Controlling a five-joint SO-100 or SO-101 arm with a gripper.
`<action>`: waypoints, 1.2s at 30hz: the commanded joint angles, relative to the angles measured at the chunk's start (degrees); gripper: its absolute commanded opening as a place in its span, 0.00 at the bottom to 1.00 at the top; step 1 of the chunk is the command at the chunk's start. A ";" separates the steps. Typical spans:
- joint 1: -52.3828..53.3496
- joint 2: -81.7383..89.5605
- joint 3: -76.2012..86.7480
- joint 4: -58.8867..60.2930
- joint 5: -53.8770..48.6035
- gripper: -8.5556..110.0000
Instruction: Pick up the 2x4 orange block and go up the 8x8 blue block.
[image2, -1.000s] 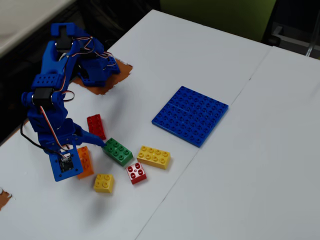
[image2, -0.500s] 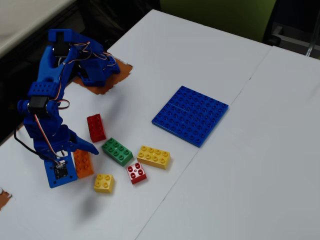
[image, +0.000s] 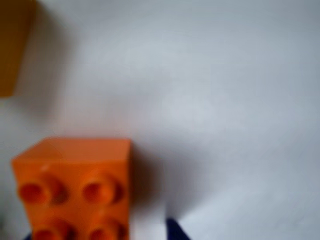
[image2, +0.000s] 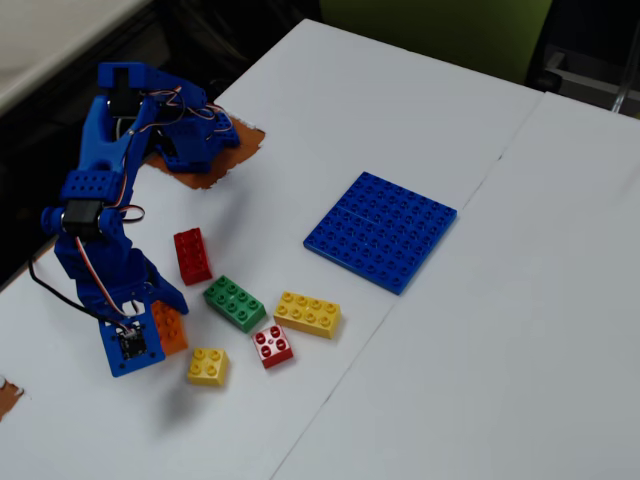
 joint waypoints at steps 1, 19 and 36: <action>-1.05 2.55 -2.72 1.32 0.35 0.28; -3.08 4.83 -2.72 2.81 -1.32 0.14; -8.26 35.24 -10.28 26.63 -7.56 0.13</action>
